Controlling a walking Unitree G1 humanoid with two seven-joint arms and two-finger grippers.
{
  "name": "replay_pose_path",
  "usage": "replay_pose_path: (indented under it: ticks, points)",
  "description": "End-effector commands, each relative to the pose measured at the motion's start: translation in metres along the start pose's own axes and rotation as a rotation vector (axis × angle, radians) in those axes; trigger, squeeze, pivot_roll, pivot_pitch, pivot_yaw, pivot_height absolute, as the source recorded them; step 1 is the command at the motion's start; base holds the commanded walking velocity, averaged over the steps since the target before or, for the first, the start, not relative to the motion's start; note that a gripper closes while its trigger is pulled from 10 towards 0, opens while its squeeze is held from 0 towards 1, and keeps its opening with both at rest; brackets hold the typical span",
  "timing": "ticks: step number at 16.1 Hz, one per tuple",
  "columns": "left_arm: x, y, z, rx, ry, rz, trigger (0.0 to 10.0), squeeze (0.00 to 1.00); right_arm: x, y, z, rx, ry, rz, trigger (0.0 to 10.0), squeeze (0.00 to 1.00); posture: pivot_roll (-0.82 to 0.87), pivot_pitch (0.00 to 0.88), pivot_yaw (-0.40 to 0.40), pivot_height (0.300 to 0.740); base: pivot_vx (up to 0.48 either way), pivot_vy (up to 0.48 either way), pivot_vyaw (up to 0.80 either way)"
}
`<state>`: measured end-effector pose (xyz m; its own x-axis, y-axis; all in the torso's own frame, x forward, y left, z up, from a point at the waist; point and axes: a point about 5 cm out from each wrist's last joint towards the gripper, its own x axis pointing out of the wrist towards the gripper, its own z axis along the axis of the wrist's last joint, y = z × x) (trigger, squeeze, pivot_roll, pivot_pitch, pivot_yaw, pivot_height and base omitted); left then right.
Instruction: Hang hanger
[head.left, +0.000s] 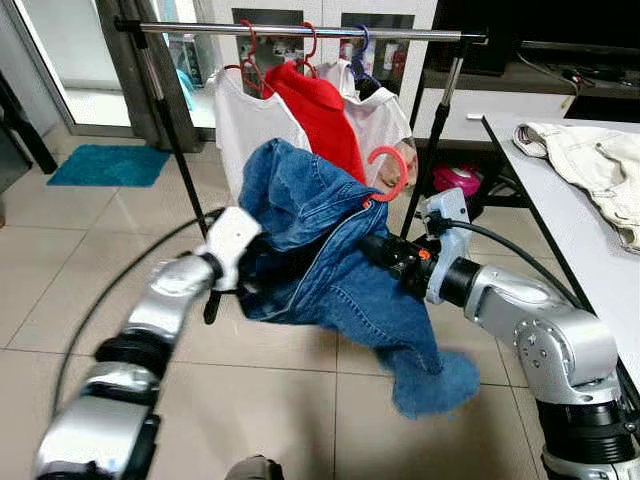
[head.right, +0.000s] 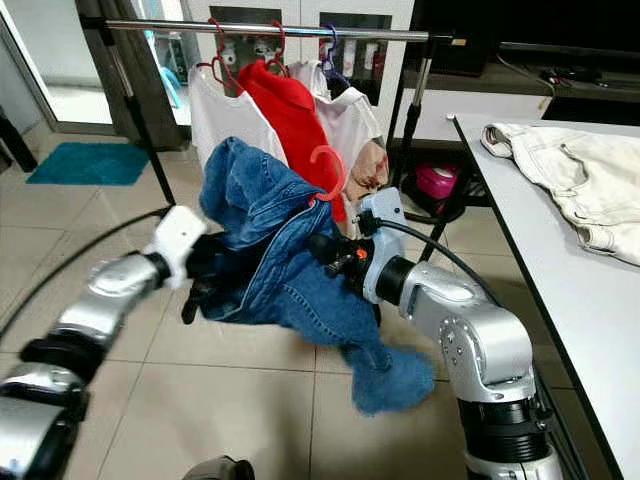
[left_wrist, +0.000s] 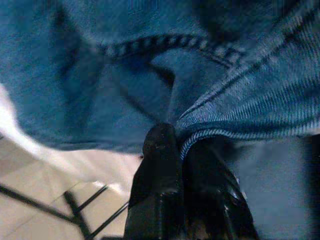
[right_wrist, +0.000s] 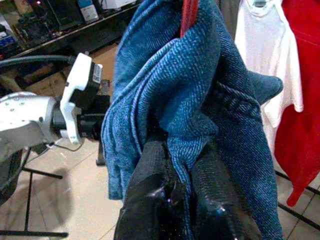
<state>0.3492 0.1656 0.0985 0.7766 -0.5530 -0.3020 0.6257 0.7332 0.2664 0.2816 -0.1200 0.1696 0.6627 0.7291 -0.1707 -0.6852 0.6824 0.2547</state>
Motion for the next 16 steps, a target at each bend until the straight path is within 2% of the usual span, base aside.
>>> replay_pose_path:
  ticks: [1,2,4,6,9,12,14,15,16]
  points:
    - [0.003,-0.002,0.005,-0.062,-0.033,-0.023,10.0,0.0,0.0,0.009,0.007,-0.029,-0.033,0.016,0.0,0.0,-0.14,0.0,0.035,0.74,0.0,0.0,0.0]
    - [0.003,-0.01,0.004,-0.129,-0.068,-0.075,10.0,1.0,0.001,0.01,0.004,-0.031,-0.033,0.0,0.0,0.0,-0.14,0.0,0.038,0.74,0.0,0.0,0.0]
    - [-0.004,-0.016,-0.005,-0.151,-0.07,-0.107,10.0,1.0,-0.001,0.01,0.002,-0.025,-0.045,-0.025,0.0,0.0,-0.14,0.0,0.044,0.74,0.0,0.0,0.0]
    - [-0.012,-0.015,-0.012,-0.17,-0.076,-0.093,10.0,1.0,-0.003,0.005,0.0,-0.031,-0.049,-0.068,0.0,0.0,-0.13,0.0,0.04,0.74,0.0,0.0,0.0]
    - [-0.039,-0.009,-0.004,-0.242,-0.219,-0.065,10.0,1.0,-0.005,-0.014,0.001,-0.032,-0.096,-0.218,0.0,0.0,-0.1,0.0,0.016,0.74,0.0,0.0,0.0]
    - [-0.057,-0.006,-0.003,-0.279,-0.239,-0.02,10.0,1.0,-0.004,-0.022,-0.006,-0.035,-0.088,-0.287,0.0,0.0,-0.1,0.0,0.008,0.74,0.0,0.0,0.0]
    - [-0.066,0.002,0.0,-0.287,-0.228,0.123,10.0,1.0,-0.01,-0.03,-0.021,-0.083,-0.043,-0.379,0.0,0.0,-0.09,0.0,0.003,0.74,0.0,0.0,0.0]
    - [-0.066,0.002,0.0,-0.287,-0.228,0.123,10.0,1.0,-0.01,-0.03,-0.021,-0.083,-0.043,-0.379,0.0,0.0,-0.09,0.0,0.003,0.74,0.0,0.0,0.0]
    - [-0.073,0.004,0.008,-0.285,-0.266,0.192,10.0,0.9,-0.014,-0.031,-0.032,-0.056,-0.031,-0.423,0.0,0.0,-0.08,0.0,-0.005,0.74,0.0,0.0,0.0]
